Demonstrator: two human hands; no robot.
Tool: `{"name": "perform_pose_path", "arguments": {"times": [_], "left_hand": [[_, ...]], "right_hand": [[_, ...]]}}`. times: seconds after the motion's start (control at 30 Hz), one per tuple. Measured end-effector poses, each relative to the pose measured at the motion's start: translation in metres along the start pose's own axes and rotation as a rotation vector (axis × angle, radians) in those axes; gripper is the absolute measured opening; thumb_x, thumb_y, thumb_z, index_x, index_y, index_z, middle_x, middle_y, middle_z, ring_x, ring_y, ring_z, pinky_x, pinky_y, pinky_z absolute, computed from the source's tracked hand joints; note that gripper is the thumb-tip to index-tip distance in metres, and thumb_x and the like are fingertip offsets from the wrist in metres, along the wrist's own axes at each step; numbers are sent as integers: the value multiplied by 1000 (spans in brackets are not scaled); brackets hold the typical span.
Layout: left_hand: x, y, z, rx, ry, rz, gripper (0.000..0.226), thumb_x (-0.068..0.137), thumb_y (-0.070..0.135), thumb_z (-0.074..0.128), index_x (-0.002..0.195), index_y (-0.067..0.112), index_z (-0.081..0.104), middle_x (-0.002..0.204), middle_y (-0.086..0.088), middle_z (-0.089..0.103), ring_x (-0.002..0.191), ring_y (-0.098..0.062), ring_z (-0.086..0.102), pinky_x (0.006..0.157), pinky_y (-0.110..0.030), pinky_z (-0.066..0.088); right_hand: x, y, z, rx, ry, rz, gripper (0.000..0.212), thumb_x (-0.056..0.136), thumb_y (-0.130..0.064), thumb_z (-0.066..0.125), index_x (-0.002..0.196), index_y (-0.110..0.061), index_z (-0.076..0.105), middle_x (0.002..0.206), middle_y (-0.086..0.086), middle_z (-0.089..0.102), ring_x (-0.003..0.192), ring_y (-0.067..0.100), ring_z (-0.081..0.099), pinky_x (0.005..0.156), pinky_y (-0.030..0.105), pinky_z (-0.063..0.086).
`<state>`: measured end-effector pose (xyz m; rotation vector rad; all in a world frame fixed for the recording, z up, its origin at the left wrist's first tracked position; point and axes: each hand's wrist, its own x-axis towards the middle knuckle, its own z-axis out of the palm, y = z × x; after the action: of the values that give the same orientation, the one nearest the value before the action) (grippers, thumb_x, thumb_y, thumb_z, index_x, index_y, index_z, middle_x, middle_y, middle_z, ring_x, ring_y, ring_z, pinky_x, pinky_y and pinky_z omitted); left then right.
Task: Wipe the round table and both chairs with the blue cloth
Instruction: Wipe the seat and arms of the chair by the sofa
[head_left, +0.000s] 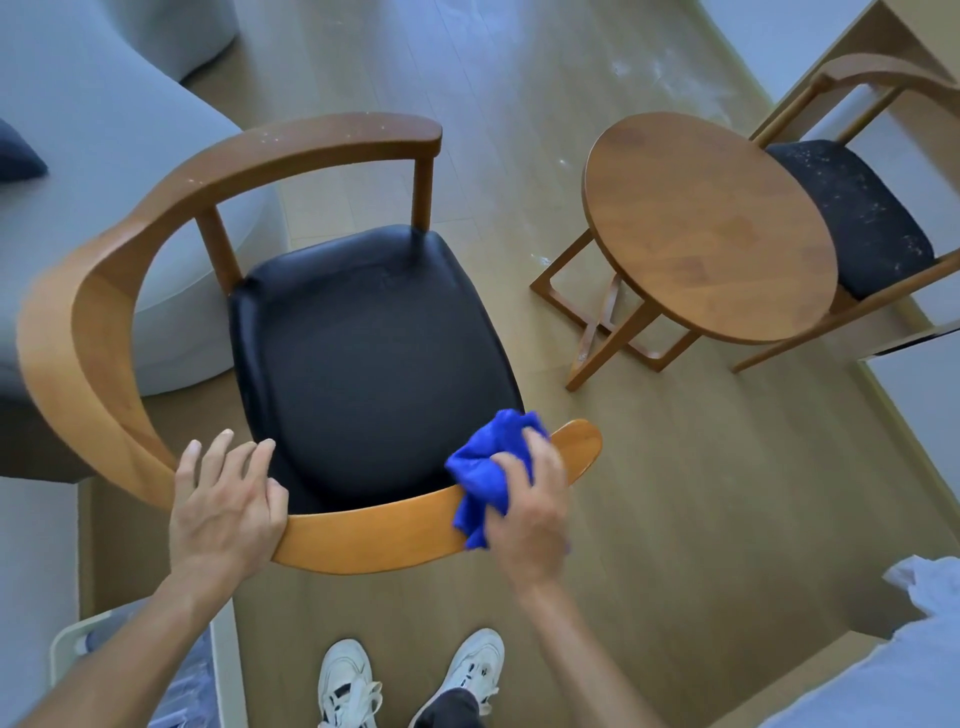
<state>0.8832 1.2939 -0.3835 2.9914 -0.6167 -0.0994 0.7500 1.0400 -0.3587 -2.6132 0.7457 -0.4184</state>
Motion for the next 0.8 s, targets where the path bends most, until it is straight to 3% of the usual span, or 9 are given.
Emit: {"name": "perform_pose_path", "arguments": {"times": [0.17, 0.27, 0.33, 0.43, 0.47, 0.57, 0.63, 0.7, 0.8], "left_hand": [[1, -2, 5, 29, 23, 17, 52, 88, 23, 26, 111, -4, 64, 110, -23, 65, 121, -43, 50, 109, -55, 26], [1, 5, -8, 14, -5, 8, 47, 89, 22, 28, 95, -4, 67, 104, -23, 66, 118, -43, 54, 105, -57, 33], [-4, 12, -19, -53, -10, -36, 47, 88, 24, 28, 92, 0, 68, 107, -20, 65, 117, -40, 55, 103, -53, 37], [-19, 29, -29, -216, 17, -145, 40, 89, 29, 35, 85, 10, 70, 104, -5, 64, 108, -28, 53, 89, -40, 39], [-23, 36, -31, -289, -13, -171, 38, 92, 31, 37, 83, 14, 70, 101, 1, 62, 105, -24, 49, 87, -35, 36], [-25, 53, -31, -480, -202, -250, 33, 98, 42, 40, 86, 23, 64, 92, 12, 57, 104, -18, 43, 85, -28, 27], [-19, 60, -34, -523, -320, -353, 29, 93, 52, 42, 88, 28, 56, 86, 14, 50, 102, -15, 39, 85, -29, 27], [-11, 63, -36, -501, -408, -389, 30, 88, 59, 43, 91, 29, 49, 84, 14, 46, 98, -14, 37, 86, -30, 27], [2, 67, -44, -591, -481, -402, 26, 84, 45, 55, 90, 25, 41, 81, 10, 56, 89, -13, 53, 80, -30, 37]], "right_hand": [[-59, -102, 31, 82, -205, -60, 33, 69, -9, 75, 100, -15, 69, 136, 13, 54, 129, 33, 48, 105, 41, 44], [-59, -114, 28, 77, -226, -37, 44, 67, -14, 79, 109, -14, 68, 139, 16, 50, 130, 36, 46, 104, 45, 44], [-60, -106, 20, 117, -302, -82, 60, 70, -19, 74, 128, -15, 58, 149, 15, 36, 139, 35, 32, 111, 45, 35], [-53, -98, 3, 314, -529, -51, 82, 76, -40, 63, 149, -28, 28, 159, -4, 8, 148, 16, 0, 119, 33, 11], [-49, -97, -1, 403, -564, -3, 83, 77, -46, 61, 149, -29, 24, 159, -9, 10, 147, 10, 0, 119, 30, 11], [-31, -98, -8, 538, -476, 179, 71, 85, -44, 62, 146, -25, 31, 145, -15, 33, 139, 7, 27, 114, 30, 28], [-16, -102, -6, 299, -420, 237, 71, 86, -50, 60, 145, -22, 30, 140, -10, 40, 132, 12, 34, 109, 31, 32], [-3, -105, -2, 89, -466, 300, 78, 85, -60, 54, 146, -18, 28, 138, -2, 43, 127, 18, 37, 105, 32, 32], [10, -110, 4, 14, -541, 299, 63, 89, -49, 54, 139, -14, 39, 129, 3, 51, 119, 21, 45, 100, 32, 37]]}}
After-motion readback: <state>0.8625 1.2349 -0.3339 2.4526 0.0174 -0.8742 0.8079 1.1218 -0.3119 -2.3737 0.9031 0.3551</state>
